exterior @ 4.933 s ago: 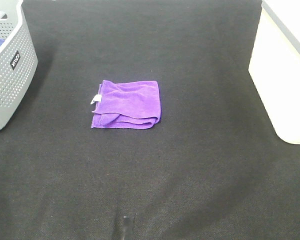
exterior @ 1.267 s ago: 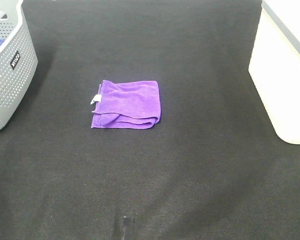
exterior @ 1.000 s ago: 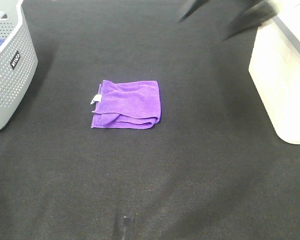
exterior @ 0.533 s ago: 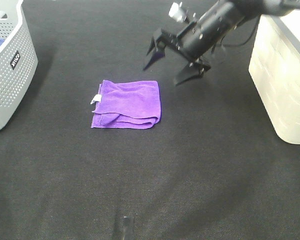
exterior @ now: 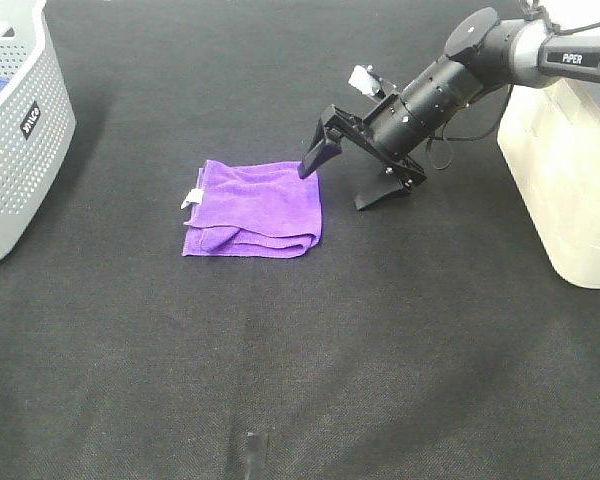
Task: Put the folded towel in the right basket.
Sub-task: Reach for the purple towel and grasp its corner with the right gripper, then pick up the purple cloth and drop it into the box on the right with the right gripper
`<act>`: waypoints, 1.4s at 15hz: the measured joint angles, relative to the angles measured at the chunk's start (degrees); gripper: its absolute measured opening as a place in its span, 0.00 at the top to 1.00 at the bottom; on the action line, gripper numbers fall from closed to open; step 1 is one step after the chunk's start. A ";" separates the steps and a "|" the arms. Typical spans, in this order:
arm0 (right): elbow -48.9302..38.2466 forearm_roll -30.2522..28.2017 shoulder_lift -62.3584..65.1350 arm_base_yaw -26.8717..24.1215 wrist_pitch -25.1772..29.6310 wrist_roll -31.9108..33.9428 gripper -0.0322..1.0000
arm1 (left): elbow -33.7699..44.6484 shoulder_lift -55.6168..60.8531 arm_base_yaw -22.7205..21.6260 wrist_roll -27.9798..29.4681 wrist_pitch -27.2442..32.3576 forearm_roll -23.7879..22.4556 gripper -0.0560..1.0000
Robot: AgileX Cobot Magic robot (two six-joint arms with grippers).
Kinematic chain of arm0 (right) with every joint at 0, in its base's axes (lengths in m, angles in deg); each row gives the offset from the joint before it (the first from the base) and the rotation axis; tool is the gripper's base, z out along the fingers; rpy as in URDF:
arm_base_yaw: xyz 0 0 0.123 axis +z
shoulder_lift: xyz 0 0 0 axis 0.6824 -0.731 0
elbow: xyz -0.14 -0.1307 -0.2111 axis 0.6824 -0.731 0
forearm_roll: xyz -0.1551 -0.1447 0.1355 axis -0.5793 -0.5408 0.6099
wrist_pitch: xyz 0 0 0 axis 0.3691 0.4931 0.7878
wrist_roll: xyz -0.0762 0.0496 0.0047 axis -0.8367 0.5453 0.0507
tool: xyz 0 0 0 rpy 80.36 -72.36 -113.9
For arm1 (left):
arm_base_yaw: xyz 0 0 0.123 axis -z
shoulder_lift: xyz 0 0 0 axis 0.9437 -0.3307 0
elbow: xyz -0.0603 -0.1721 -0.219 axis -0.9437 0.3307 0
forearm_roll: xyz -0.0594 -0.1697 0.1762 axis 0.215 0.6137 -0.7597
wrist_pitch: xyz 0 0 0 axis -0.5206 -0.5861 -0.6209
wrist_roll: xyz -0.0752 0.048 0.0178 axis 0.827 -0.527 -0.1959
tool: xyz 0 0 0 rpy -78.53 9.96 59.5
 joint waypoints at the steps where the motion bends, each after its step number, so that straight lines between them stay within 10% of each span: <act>1: 0.00 0.00 0.00 0.00 -0.52 0.00 0.06 | 0.00 0.00 0.00 0.00 0.00 0.00 0.01; 11: 2.06 7.28 -4.76 7.33 -8.94 -0.17 0.22 | 0.00 0.00 0.00 0.00 0.00 0.29 0.01; 18: 1.60 4.07 -5.21 10.83 -15.53 -0.46 0.91 | 0.00 0.00 0.00 0.00 0.00 1.49 0.01; 21: 1.78 0.57 -3.50 10.94 -14.04 -0.52 0.91 | 0.00 0.00 0.00 0.00 0.00 1.49 0.01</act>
